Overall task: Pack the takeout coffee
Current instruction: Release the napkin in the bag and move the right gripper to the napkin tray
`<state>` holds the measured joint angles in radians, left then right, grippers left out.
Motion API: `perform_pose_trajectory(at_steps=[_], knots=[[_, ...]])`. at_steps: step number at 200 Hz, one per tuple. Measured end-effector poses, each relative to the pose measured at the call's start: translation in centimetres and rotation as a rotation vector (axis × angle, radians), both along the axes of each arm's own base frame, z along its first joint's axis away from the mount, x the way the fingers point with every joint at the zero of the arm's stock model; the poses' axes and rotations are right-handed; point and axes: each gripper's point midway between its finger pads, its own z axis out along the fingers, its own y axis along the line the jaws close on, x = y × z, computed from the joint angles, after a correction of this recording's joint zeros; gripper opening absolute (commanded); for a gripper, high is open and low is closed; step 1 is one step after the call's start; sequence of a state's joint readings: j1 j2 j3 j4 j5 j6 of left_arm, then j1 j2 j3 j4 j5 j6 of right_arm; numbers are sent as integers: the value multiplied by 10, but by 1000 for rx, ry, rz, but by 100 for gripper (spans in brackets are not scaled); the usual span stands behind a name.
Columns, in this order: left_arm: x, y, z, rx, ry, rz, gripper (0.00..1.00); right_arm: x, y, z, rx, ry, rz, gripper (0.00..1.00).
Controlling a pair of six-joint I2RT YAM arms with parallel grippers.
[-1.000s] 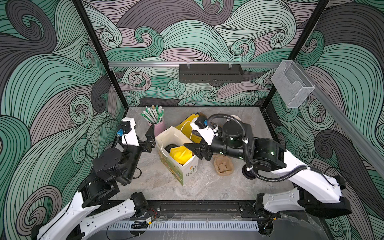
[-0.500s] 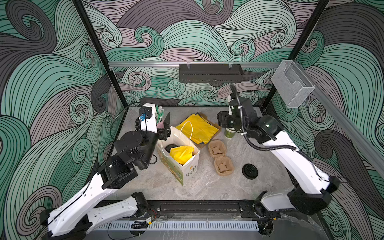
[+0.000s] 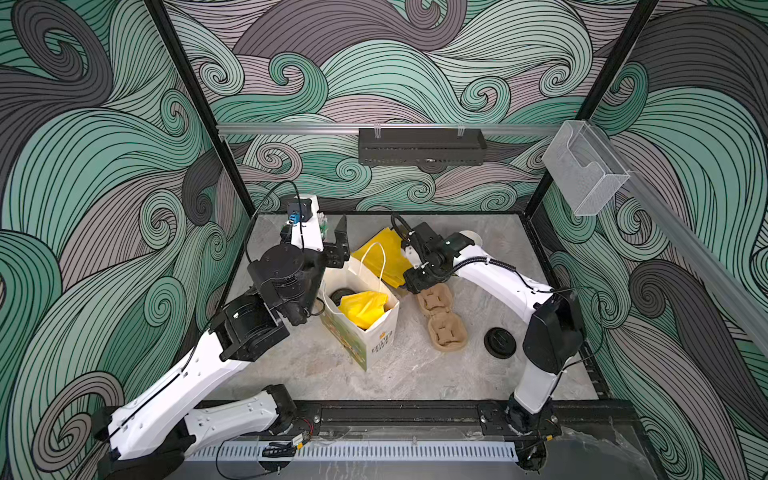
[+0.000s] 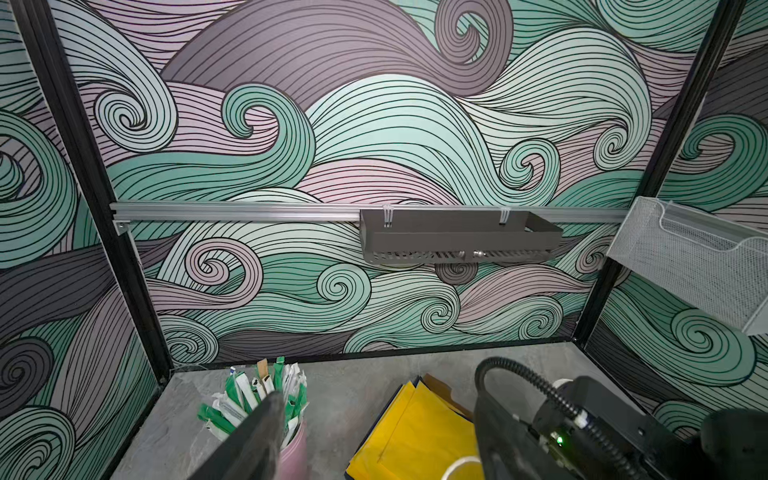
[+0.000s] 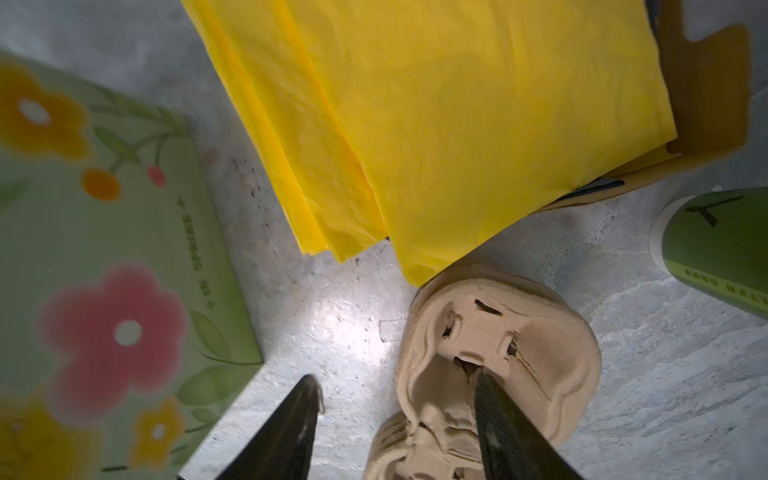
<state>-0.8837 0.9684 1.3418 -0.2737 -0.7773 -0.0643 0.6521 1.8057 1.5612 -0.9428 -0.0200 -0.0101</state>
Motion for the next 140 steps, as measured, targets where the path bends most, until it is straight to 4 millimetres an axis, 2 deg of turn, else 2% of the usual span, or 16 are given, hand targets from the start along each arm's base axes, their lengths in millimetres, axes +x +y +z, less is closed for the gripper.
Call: perform_pose_trajectory(at_steps=[23,60,106,140], knots=[[3,2,-3,-3,10,12,74,0,0,-7,-38,-19,131,64],[5,2,-7,1,22,20,74,14,8,-15,-63,-82,263,65],[6,3,-7,0,22,24,73,30,10,-48,-138,-92,330,61],[6,3,-7,1,22,24,73,41,10,-48,-171,-141,346,56]])
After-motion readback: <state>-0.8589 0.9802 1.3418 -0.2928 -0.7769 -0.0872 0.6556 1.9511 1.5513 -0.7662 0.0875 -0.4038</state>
